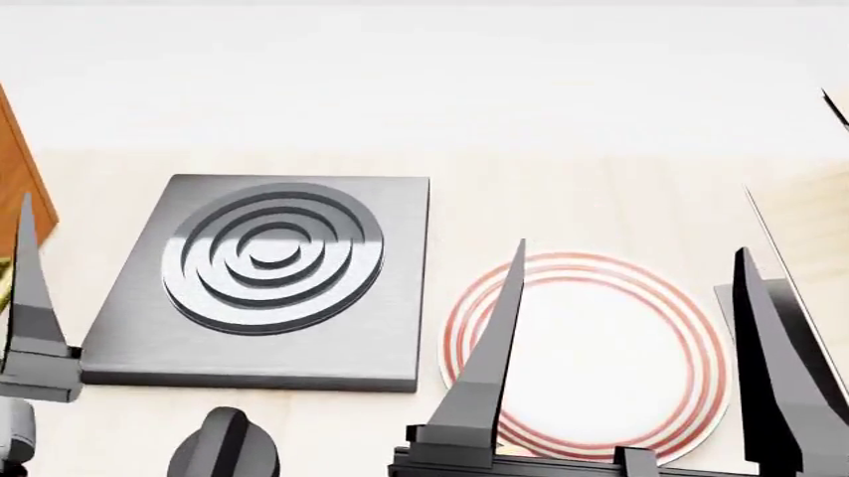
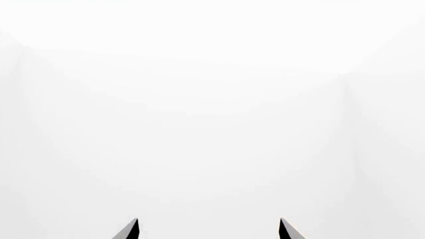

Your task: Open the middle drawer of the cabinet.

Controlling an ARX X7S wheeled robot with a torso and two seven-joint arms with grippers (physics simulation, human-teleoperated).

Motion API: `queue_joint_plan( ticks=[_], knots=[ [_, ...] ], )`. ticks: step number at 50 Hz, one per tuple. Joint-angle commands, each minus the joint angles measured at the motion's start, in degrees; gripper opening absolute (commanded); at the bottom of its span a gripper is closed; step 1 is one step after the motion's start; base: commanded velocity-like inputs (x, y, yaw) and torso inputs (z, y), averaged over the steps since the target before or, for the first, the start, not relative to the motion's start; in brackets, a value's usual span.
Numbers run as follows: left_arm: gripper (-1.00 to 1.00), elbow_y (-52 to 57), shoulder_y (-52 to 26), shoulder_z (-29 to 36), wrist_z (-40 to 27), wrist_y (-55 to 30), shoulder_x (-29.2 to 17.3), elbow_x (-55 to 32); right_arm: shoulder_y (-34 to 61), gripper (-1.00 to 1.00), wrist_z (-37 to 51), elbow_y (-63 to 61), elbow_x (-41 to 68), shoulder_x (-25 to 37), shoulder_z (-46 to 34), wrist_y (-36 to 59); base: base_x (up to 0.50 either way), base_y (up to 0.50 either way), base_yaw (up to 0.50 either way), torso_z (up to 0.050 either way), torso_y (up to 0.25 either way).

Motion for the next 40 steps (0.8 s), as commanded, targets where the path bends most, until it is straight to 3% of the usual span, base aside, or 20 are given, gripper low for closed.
queue_joint_plan(
  ticks=[1,10,28,40],
  knots=[
    [1.0,-8.6,-4.0,6.7,5.6,3.0,-9.2,7.8,-0.1,1.0,0.4,-0.3,0.3,0.4,0.0,0.0,0.0,0.0,0.0,0.0,0.0],
    [1.0,-15.0,-10.2,11.5,11.8,5.8,-11.2,10.6,-0.1,1.0,0.8,-0.9,0.2,0.9,-0.1,0.3,0.0,0.0,0.0,0.0,0.0],
    [1.0,-35.8,-22.9,17.6,19.3,8.8,-6.2,11.1,0.4,1.0,1.1,-0.7,1.2,1.3,0.0,0.1,0.0,0.0,0.0,0.0,0.0],
    [1.0,-50.7,-30.1,20.1,20.3,9.3,-0.7,11.9,0.7,1.0,1.5,-0.4,1.0,1.7,-0.3,0.0,0.0,0.0,0.0,0.0,0.0]
  ],
)
